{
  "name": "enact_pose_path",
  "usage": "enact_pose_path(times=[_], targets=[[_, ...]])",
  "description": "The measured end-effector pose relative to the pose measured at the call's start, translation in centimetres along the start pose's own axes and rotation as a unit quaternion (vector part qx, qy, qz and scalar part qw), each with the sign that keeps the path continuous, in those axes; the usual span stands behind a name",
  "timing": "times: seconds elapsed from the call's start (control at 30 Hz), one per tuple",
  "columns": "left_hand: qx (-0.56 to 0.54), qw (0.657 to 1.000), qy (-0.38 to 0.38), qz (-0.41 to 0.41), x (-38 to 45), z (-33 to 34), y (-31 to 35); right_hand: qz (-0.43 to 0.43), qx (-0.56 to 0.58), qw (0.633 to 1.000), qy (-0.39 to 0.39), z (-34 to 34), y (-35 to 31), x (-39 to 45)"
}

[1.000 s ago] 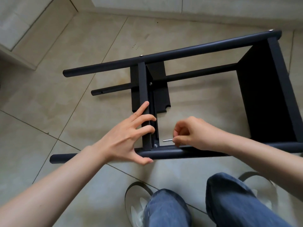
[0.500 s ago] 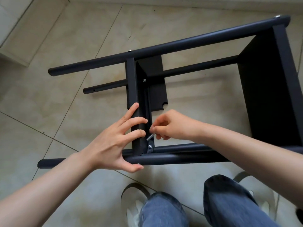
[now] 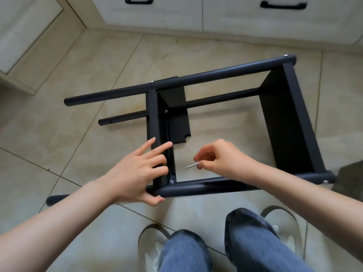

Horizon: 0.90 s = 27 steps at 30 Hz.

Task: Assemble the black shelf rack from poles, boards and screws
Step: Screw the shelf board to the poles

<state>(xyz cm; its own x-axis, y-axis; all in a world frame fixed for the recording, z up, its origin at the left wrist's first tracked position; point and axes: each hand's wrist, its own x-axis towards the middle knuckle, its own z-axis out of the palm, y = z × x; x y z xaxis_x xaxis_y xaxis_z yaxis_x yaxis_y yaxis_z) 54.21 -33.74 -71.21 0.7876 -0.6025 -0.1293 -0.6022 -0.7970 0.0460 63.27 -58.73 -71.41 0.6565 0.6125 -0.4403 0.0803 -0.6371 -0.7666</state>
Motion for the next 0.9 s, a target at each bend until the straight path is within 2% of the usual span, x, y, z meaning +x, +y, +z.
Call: enact_pose_path(times=[0.27, 0.47, 0.7, 0.8, 0.9], targets=[[0.061, 0.992, -0.106, 0.035, 1.0, -1.7, 0.7, -0.037, 0.039, 0.992, 0.114, -3.6, 0.0, -6.9], [0.082, 0.988, -0.131, 0.020, 1.6, -2.1, 1.4, 0.014, 0.098, 0.965, 0.243, -6.7, 3.4, -12.1], [0.051, 0.988, -0.144, -0.010, 4.3, -1.7, 4.0, 0.118, 0.122, 0.909, 0.380, -9.9, 10.5, -17.3], [0.046, 0.990, -0.137, -0.009, 5.6, -1.5, 5.0, 0.205, 0.131, 0.871, 0.427, -11.2, 14.7, -18.6], [0.051, 0.990, -0.133, -0.002, 6.6, -1.4, 5.7, 0.305, 0.115, 0.839, 0.435, -12.0, 18.8, -19.1]])
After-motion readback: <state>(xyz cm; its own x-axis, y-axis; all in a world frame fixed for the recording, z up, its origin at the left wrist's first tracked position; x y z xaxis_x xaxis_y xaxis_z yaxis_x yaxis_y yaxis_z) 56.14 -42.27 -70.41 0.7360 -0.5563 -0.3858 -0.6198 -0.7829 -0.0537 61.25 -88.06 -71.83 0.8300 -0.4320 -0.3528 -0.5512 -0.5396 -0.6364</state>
